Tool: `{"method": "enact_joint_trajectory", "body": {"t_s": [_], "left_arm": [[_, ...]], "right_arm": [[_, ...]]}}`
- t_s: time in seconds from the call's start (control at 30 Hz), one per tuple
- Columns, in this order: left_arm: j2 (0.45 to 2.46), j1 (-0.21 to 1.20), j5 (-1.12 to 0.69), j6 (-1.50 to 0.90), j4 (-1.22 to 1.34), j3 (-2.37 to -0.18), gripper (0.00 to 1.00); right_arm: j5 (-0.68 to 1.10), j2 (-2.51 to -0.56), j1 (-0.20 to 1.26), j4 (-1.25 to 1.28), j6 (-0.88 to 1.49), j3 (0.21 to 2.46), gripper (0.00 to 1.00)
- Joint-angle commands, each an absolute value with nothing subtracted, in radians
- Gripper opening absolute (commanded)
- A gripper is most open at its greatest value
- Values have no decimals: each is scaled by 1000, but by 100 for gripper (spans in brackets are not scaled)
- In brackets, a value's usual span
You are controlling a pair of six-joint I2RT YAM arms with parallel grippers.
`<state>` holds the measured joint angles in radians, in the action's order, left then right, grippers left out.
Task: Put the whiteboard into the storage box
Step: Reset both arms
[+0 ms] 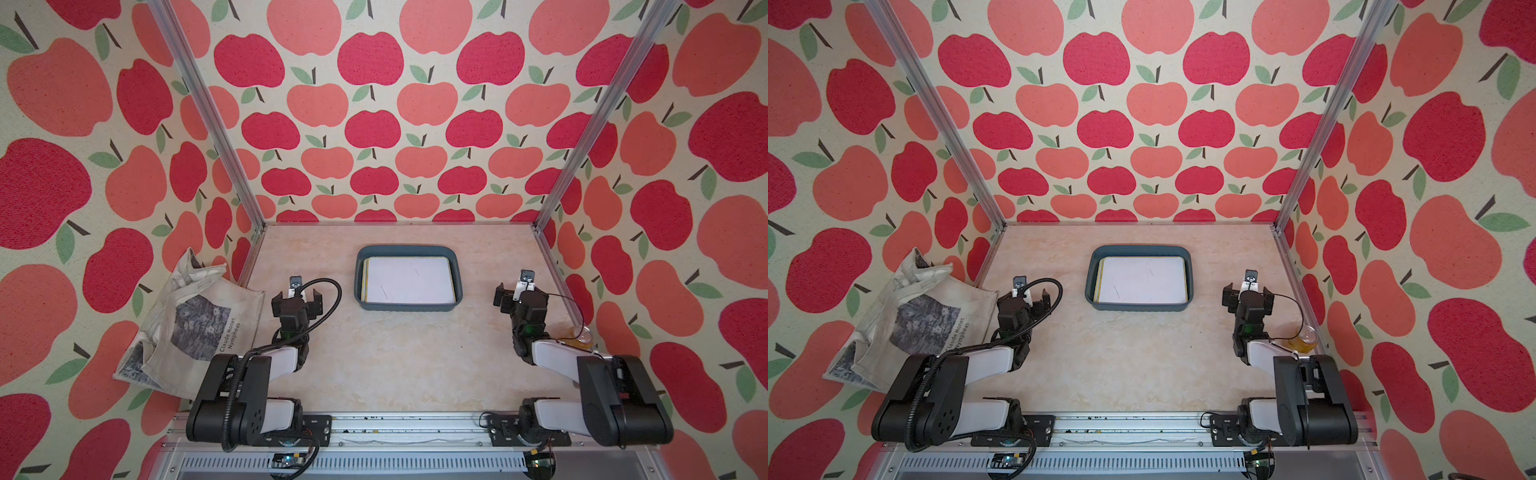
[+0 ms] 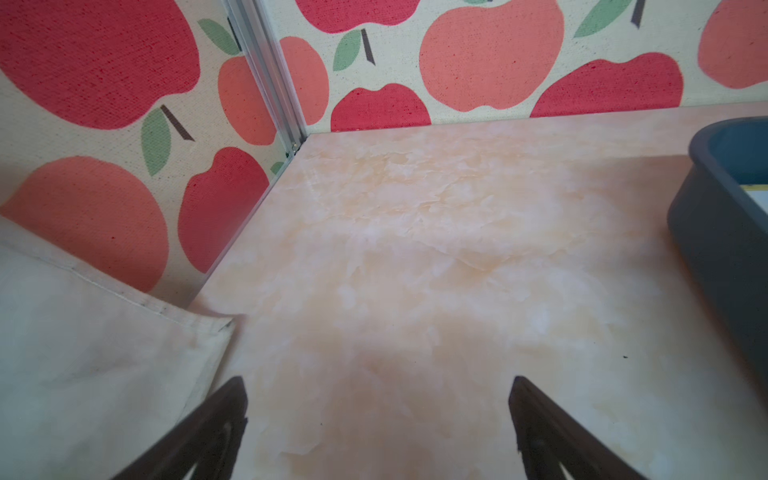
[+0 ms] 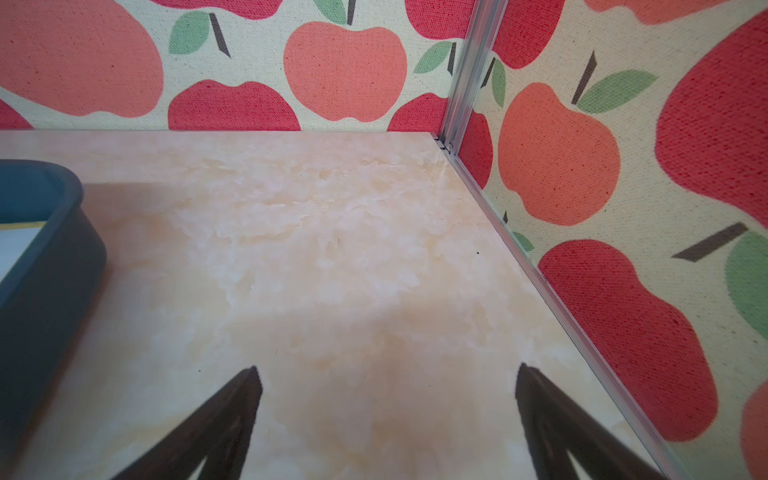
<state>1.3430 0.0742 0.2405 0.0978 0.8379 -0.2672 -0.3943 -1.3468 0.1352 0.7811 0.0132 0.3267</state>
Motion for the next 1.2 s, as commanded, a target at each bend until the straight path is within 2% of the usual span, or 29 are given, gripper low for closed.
{"method": "enact_joint_trajectory", "body": {"t_s": [0.0,0.13,0.4,0.7,0.8,0.93,1.17], "left_arm": [[1355,51,106,129,937,-238,100],[1361,18,38,105,987,-213,100],[1427,-20,-24,74,939,-269,99],[1558,-80,-219,85,1017,-289,99],[1564,-100,-163,37,821,-409,100],[1571,-131,-141,-15,817,-415,100],[1572,-109,-95,-3,810,-420,99]], "right_arm": [[-405,-1391,133,916,-33,311,99],[-365,-1428,132,975,-53,301,99],[-274,-1636,144,1288,-111,250,99],[-227,-1603,135,1106,-109,317,99],[-253,-1601,131,1085,-95,329,99],[-345,-1605,127,1067,-64,343,99],[-343,-1603,127,1062,-62,345,99]]}}
